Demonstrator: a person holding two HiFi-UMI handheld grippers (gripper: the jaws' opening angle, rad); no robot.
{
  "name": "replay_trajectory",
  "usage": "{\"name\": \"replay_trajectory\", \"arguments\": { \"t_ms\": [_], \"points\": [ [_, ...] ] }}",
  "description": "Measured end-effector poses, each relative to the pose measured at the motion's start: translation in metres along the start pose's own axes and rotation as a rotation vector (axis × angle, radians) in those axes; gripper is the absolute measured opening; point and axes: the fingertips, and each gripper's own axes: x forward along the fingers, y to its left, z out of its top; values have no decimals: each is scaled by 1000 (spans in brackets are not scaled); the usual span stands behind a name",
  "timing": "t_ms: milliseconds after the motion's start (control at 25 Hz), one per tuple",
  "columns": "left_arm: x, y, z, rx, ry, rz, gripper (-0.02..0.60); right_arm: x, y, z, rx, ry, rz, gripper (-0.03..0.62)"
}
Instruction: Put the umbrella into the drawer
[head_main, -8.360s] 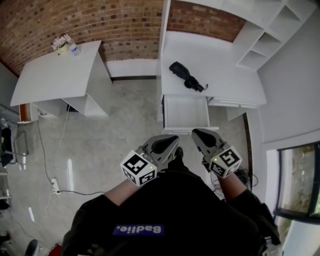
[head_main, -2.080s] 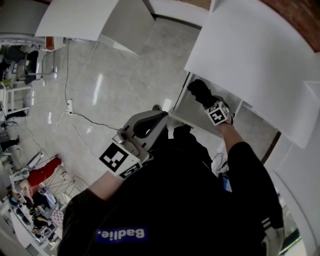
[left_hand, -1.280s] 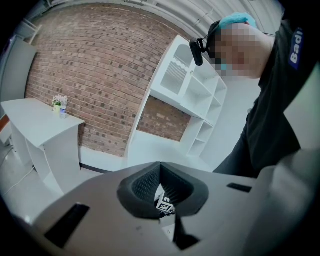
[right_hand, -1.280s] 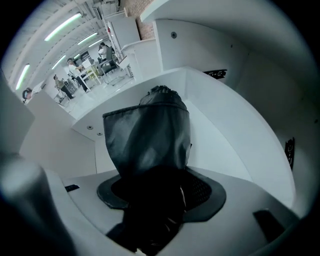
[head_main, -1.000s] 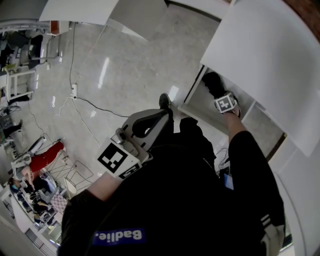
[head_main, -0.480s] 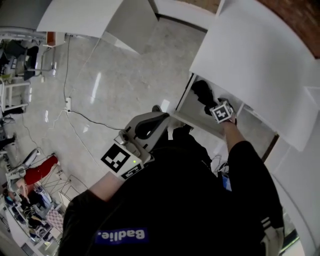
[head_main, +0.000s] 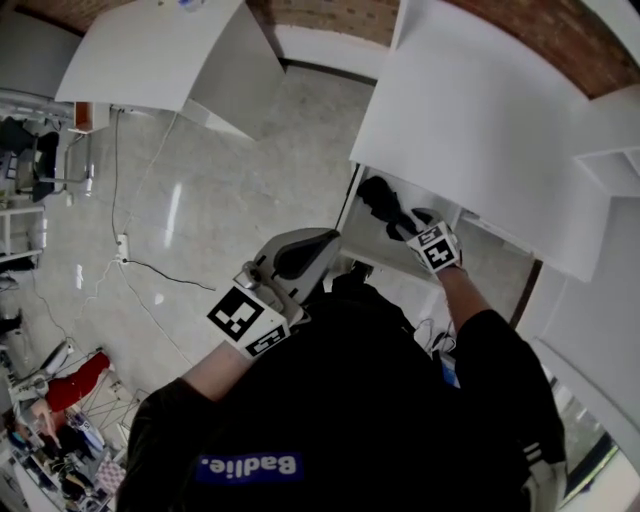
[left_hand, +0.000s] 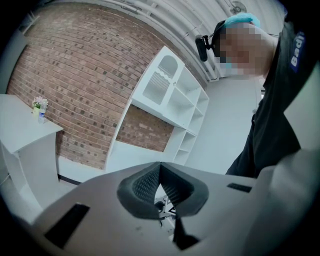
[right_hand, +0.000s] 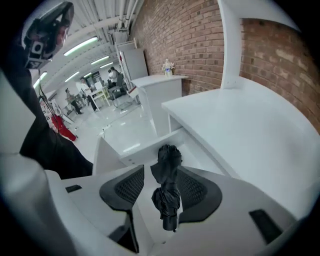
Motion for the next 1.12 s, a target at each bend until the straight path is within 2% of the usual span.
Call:
{"name": "replay_trajectory", "arguments": {
  "t_ms": [400,600,1120],
  "points": [
    [4,-13,22,32,-45,-81,2,-96,41,92,22,-269,27,156],
    [14,-17,31,36,-58,-126,2,-146,57,130,27,-384,59,76],
    [36,-29,44,53,-45,-250,2,-248,80,192,137,-645,51,36]
  ]
}}
